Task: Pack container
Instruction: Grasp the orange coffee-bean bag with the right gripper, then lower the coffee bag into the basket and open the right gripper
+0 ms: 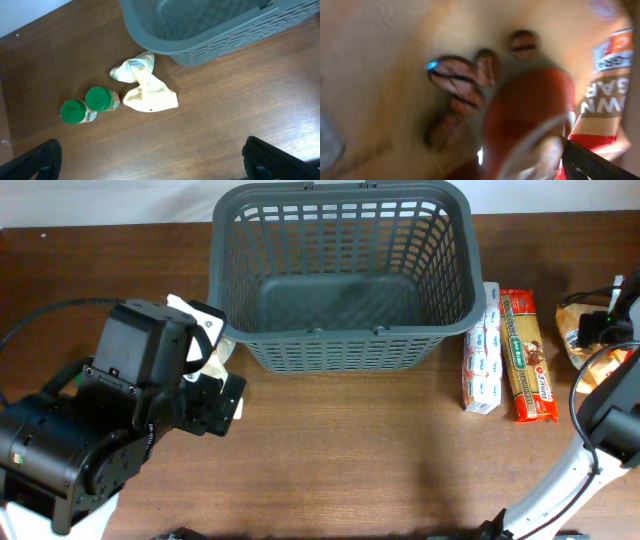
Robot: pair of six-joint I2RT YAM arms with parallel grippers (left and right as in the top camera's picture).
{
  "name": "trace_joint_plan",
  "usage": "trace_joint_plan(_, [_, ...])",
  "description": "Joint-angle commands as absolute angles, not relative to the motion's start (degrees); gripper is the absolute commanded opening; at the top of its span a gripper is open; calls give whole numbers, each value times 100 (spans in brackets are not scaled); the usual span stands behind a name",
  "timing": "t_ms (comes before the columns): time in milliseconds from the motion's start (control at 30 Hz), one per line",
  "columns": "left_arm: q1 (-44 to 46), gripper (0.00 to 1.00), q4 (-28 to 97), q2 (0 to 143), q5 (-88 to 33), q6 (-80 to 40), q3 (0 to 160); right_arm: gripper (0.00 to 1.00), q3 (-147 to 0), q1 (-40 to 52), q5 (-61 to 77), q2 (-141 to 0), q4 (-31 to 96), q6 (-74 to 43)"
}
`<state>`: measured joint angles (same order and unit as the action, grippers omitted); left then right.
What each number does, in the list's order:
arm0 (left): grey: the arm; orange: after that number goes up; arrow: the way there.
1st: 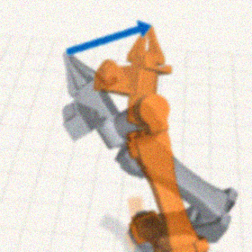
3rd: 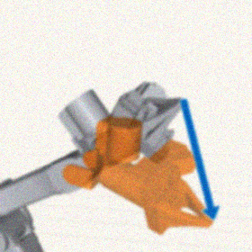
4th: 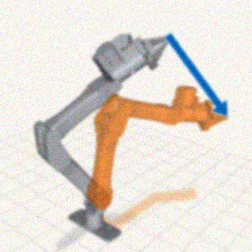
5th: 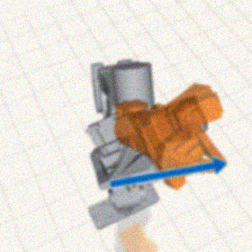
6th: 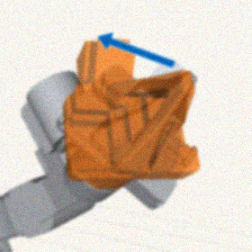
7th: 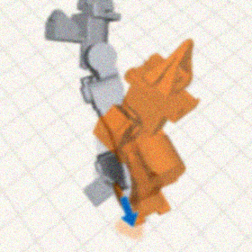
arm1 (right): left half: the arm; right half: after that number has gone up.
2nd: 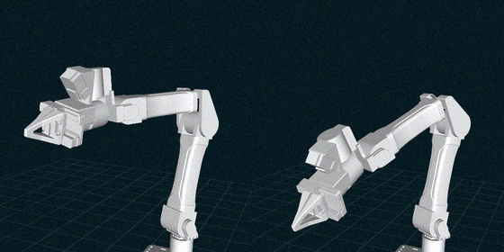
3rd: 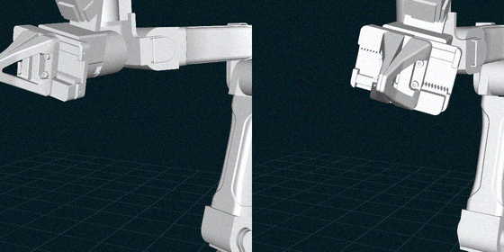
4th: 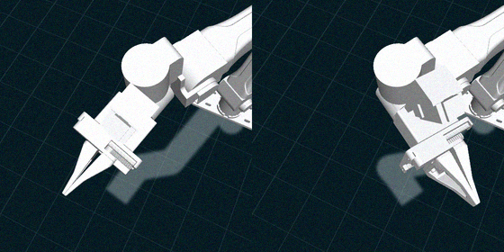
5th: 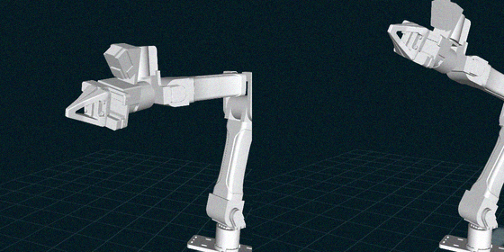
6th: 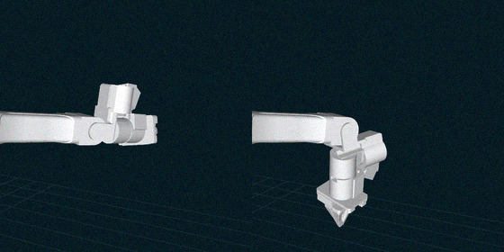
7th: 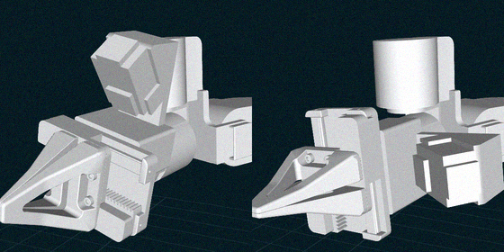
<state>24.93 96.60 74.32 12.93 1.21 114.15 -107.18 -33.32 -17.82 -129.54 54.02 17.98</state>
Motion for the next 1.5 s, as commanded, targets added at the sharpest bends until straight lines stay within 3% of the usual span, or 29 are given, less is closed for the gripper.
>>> trace_joint_plan(0, [2453, 99, 9651, 7428, 1332, 71, 11404, 99, -10602, -3374, -1546, -13830, 5551, 1177])
trace_joint_plan(167, [2453, 99, 9651, 7428, 1332, 71, 11404, 98, -10602, -3378, -1535, -14267, 5714, 491])
trace_joint_plan(233, [2453, 99, 9651, 7428, 1332, 71, 11404, 77, -10602, -3378, -1479, -14313, 5758, 423])
trace_joint_plan(300, [2453, 99, 9651, 7428, 1332, 71, 11404, 42, -10604, -3378, -1382, -14313, 5760, 370])
trace_joint_plan(400, [2453, 99, 9651, 7428, 1332, 71, 11404, 4, -10608, -3378, -1234, -14309, 5835, 32])
trace_joint_plan(867, [2453, 99, 9651, 7428, 1332, 71, 11404, 4, -11163, -3365, 751, -13314, 6418, -355])
trace_joint_plan(1267, [2453, 99, 9651, 7430, 1334, 71, 11404, 4, -13061, -2816, 731, -11279, 6973, -351])
trace_joint_plan(1467, [2453, 99, 9651, 7428, 1332, 71, 11404, 4, -13806, -1984, 731, -10307, 7124, -329])
